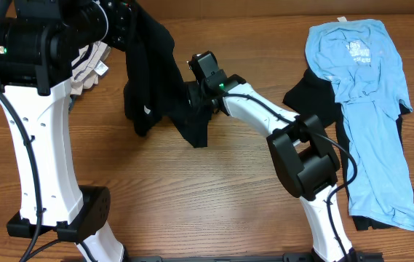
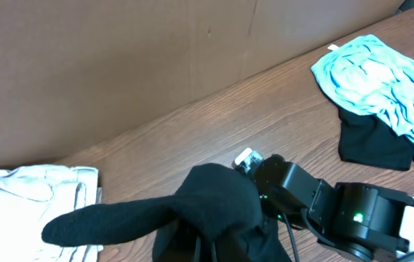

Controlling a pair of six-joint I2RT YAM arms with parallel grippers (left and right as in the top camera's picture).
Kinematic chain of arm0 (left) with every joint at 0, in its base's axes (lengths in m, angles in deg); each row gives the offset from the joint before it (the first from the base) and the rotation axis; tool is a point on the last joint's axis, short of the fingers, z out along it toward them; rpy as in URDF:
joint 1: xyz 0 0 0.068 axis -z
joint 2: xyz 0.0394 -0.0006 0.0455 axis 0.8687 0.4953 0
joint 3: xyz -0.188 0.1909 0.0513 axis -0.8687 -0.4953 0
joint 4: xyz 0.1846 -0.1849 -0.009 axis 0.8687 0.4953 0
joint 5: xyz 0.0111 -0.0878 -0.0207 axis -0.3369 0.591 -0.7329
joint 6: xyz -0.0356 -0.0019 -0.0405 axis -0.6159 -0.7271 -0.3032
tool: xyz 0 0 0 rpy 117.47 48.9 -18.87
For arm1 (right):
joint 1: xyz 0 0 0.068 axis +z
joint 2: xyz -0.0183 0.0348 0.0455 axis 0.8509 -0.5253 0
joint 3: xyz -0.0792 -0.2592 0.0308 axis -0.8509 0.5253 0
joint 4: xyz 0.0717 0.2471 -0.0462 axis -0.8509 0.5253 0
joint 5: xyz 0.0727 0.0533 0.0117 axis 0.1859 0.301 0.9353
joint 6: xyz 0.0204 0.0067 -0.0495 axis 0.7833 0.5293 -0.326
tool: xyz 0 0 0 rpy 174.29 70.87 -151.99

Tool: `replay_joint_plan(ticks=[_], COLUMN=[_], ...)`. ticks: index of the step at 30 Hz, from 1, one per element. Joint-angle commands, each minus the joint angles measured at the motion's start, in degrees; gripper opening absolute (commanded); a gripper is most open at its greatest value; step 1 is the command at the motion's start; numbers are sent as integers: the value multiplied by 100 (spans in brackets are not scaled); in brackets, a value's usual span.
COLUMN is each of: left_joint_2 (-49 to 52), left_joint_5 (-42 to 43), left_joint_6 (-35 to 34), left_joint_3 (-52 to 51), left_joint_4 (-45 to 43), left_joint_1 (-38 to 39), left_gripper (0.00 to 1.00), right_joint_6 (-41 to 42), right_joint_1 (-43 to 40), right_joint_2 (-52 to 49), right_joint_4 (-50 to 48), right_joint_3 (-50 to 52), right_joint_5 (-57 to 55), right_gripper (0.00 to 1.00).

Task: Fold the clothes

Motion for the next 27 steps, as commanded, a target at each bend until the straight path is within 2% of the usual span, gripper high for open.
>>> replay_joint_plan(ticks=[1, 9, 11, 16, 18, 19, 24, 27], left_joint_2=[-28, -28, -28, -28, -28, -28, -31, -31], left_joint_5=[-33, -35, -35, -42, -87, -138, -223, -588], left_joint_6=[-127, -125, -125, -125, -125, -127, -118, -125], left_joint_3=[22, 22, 22, 22, 22, 22, 24, 24], left_joint_4=[-15, 44, 55, 63, 63, 63, 48, -2], left_joint_1=[22, 22, 22, 22, 20, 20, 7, -11], left_gripper=[4, 4, 4, 4, 4, 4, 4, 4], right_joint_6=[111, 219, 221, 271, 365, 369, 365, 356], right_joint_1=[-24, -52, -52, -52, -66, -96, -422, -798], right_joint_2=[-166, -492, -501, -496, -461, -422, 98, 656], right_joint_4=[-245, -485, -505, -466, -271, -140, 730, 1397], right_joint_3=[26, 26, 26, -13, -157, -267, -962, -1458], right_joint_5=[-437, -542, -538, -509, -525, -518, -544, -542], right_gripper=[60, 59, 53, 18, 6, 4, 4, 4])
